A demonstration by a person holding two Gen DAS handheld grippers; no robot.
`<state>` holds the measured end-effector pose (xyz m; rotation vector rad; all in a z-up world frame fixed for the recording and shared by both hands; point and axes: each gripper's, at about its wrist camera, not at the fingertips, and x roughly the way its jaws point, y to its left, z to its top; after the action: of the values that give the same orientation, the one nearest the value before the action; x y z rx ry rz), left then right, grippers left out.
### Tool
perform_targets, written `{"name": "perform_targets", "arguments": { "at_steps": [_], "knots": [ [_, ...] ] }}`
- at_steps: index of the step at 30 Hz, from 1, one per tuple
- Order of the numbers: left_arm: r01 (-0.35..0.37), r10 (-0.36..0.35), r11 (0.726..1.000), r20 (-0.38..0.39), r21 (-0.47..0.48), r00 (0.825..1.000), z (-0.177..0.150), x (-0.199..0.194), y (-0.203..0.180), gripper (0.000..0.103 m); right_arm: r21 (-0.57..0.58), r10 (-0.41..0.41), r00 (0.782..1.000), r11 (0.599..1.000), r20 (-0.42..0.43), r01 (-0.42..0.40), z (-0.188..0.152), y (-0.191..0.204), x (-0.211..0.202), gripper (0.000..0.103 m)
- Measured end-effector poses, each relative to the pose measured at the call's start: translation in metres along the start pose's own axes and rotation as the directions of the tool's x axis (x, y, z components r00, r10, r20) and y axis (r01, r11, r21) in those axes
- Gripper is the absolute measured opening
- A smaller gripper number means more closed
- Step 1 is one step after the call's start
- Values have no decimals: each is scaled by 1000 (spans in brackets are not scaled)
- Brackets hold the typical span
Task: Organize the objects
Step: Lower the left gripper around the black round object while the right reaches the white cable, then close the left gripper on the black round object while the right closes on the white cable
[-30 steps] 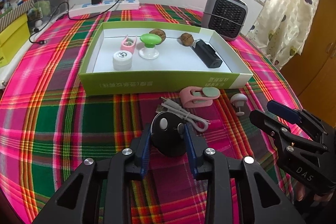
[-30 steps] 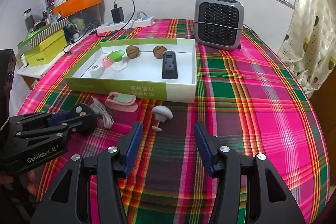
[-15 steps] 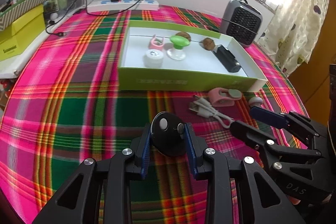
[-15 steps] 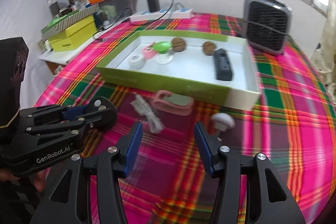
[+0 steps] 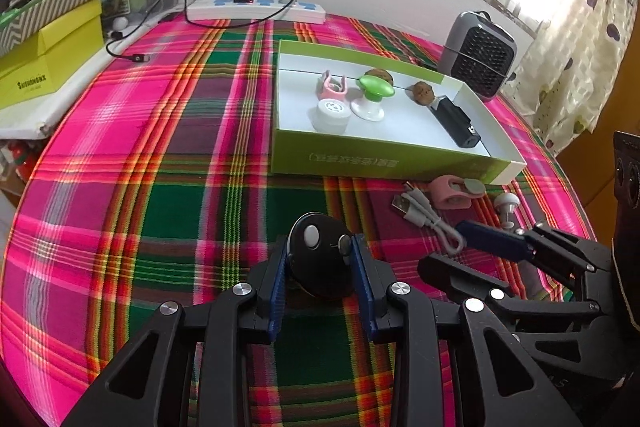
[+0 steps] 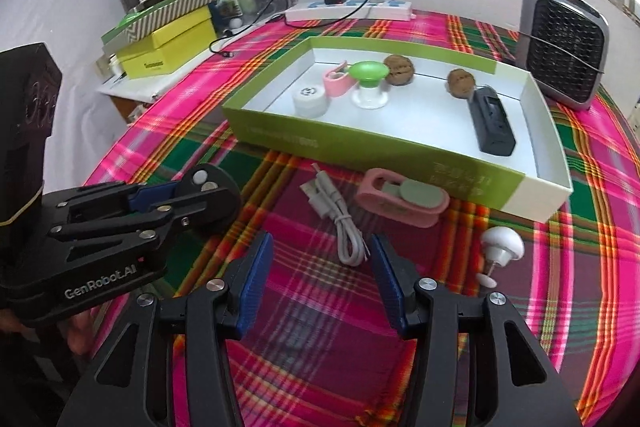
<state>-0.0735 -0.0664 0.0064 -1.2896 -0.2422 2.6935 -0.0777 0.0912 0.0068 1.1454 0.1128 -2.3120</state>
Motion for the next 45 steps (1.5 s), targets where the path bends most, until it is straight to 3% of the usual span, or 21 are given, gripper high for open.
{"name": "perform_targets", "arguments": {
  "at_steps": [3,12,17,25,45],
  "knots": [
    [1,-1,1000,0,0,1000,0,0,1,28,-18,28,1000,999,-7,-28,1,4,2,44],
    [11,-11,1000,1,4,1000,2,0,3,28,-56,-38,999,998,-10,38,13,9,14,44],
    [12,-12,1000,3,7,1000,2,1,3,28,-76,-76,997,994,-13,75,18,10,20,39],
    [12,-12,1000,3,9,1000,3,1,3,28,-83,-121,993,989,-9,120,20,9,21,20],
    [4,-4,1000,7,17,1000,5,1,3,27,-58,-107,994,993,5,107,20,9,16,20]
  ]
}}
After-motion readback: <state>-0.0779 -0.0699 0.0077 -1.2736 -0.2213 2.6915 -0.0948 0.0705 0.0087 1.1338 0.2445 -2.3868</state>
